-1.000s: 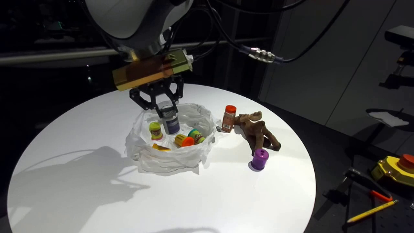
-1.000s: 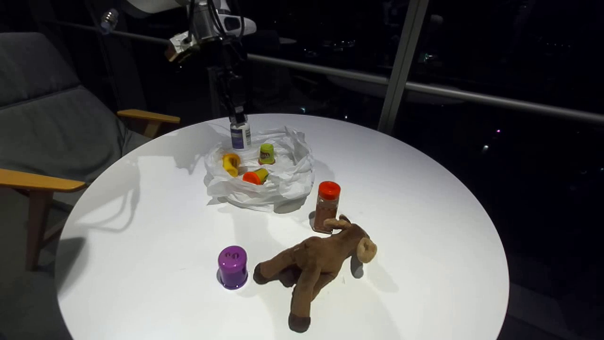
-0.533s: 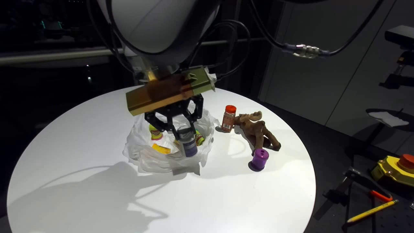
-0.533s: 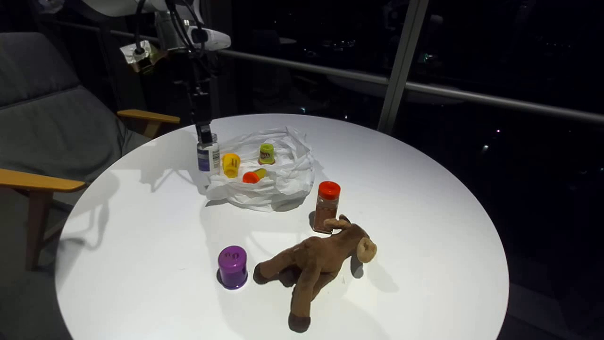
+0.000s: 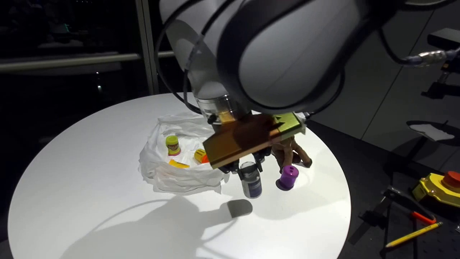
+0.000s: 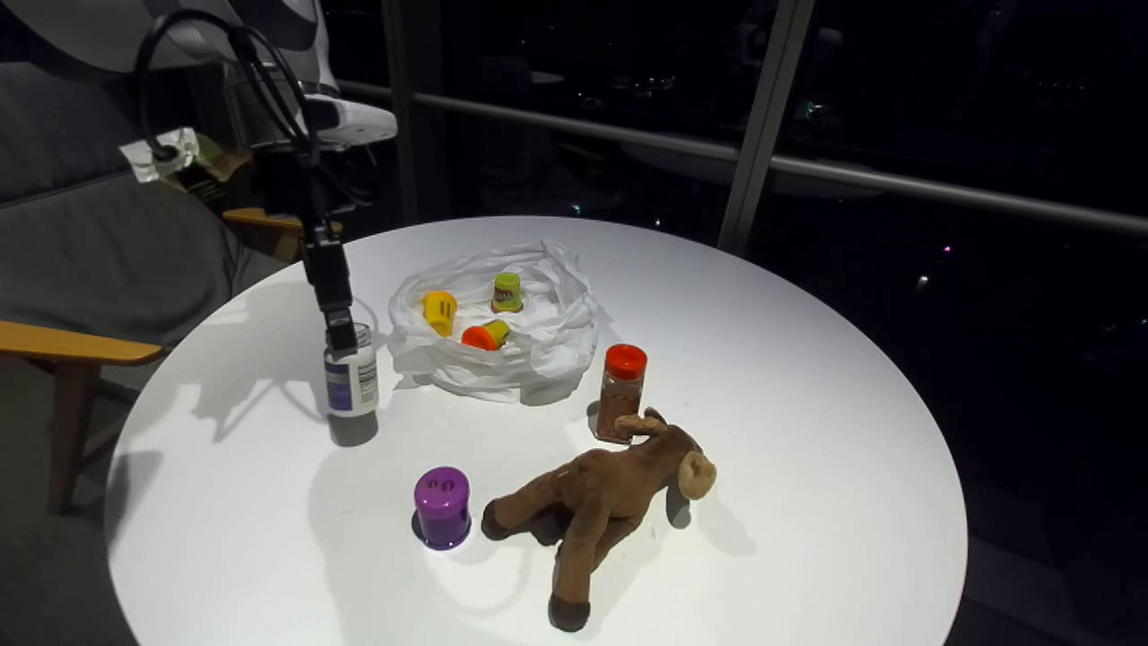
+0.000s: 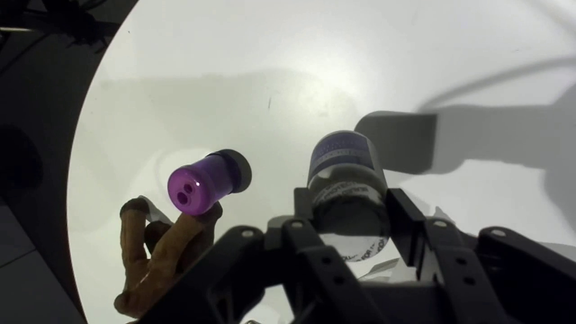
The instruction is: Remove the contents from the white plastic and put them on the table
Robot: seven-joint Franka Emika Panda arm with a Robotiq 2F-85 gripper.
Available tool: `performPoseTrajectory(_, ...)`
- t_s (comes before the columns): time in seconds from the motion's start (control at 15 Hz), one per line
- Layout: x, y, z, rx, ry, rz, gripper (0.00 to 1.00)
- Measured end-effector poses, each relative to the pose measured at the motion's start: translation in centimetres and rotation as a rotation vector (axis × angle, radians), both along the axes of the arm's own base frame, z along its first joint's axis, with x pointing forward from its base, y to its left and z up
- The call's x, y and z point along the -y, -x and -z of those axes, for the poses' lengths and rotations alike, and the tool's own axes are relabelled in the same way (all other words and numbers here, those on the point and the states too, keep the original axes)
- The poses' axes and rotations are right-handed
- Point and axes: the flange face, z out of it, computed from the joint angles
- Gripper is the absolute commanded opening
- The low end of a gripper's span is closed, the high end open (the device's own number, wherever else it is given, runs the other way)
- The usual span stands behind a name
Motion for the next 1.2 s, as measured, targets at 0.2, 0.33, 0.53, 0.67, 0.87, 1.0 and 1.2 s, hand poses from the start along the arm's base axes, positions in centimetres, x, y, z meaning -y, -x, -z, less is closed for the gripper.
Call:
performPoseTrajectory(0.2, 2.2, 3.1, 1.3, 0.1, 0.002, -0.029, 0.2)
performPoseTrajectory(0.33, 2.8, 6.0, 3.2, 0.137, 0.001, -0.053, 0.2)
performPoseTrajectory(0.53, 1.8, 8.5, 4.4, 0.19, 0.004, -0.075, 0.77)
performPoseTrajectory(0.67, 0.7, 9.5, 4.7, 0.228, -0.004, -0.074, 0.91)
performPoseTrajectory(0.87, -0.1, 9.8, 4.1, 0.284, 0.005, -0.064, 1.0)
performPoseTrajectory(1.0, 0.4, 9.3, 2.5, 0.32, 0.015, -0.038, 1.0)
performPoseTrajectory(1.2, 4.8, 6.9, -2.0, 0.373, 0.01, 0.014, 1.0)
